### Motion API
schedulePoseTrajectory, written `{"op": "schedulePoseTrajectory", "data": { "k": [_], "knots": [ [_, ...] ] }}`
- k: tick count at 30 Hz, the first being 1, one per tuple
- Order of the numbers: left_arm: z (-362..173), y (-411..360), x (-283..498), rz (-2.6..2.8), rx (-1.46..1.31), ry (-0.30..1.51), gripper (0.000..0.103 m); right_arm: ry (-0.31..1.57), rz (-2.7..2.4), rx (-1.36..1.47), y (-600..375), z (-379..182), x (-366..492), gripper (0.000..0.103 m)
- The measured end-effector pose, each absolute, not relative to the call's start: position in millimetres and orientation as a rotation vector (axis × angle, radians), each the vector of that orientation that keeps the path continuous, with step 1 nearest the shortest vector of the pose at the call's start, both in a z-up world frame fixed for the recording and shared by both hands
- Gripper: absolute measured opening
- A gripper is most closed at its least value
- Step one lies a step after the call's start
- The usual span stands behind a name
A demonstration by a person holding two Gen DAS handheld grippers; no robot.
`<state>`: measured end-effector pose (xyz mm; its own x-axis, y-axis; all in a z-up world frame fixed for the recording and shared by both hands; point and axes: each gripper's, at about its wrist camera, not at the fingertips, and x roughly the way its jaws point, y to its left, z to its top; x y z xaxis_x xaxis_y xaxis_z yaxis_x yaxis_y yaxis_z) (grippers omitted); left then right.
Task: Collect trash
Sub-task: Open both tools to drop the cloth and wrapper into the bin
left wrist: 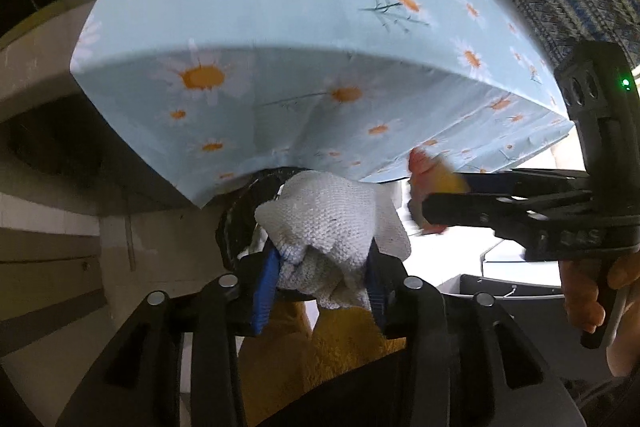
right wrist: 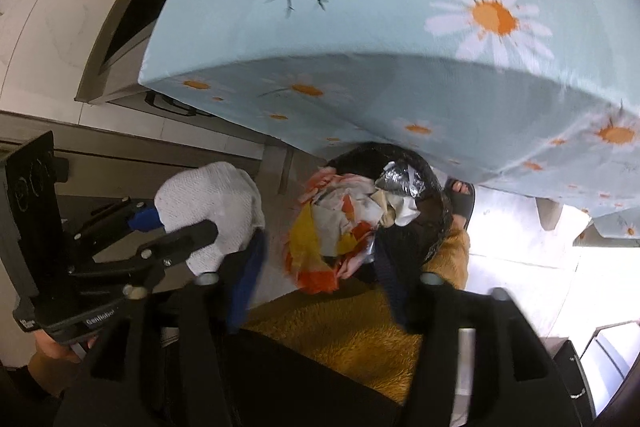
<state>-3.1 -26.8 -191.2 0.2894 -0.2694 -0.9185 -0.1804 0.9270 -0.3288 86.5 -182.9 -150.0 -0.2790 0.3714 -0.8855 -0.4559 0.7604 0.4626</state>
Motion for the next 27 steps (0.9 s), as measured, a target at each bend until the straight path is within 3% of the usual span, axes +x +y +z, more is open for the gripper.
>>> {"op": "schedulePoseTrajectory", "data": {
  "k": [16, 19, 27],
  "knots": [
    [-200, -18, 3, -0.036, -0.417, 1.336, 0.051, 1.657, 0.764, -0.022, -195, -145, 99, 0.072],
    [-202, -19, 4, -0.039, -0.418, 1.347, 0.068, 1.654, 0.758, -0.015, -197, -144, 100, 0.072],
    [-202, -22, 8, -0.060, -0.410, 1.349, 0.068, 1.640, 0.740, 0.003, -201, -140, 105, 0.072]
  ]
}}
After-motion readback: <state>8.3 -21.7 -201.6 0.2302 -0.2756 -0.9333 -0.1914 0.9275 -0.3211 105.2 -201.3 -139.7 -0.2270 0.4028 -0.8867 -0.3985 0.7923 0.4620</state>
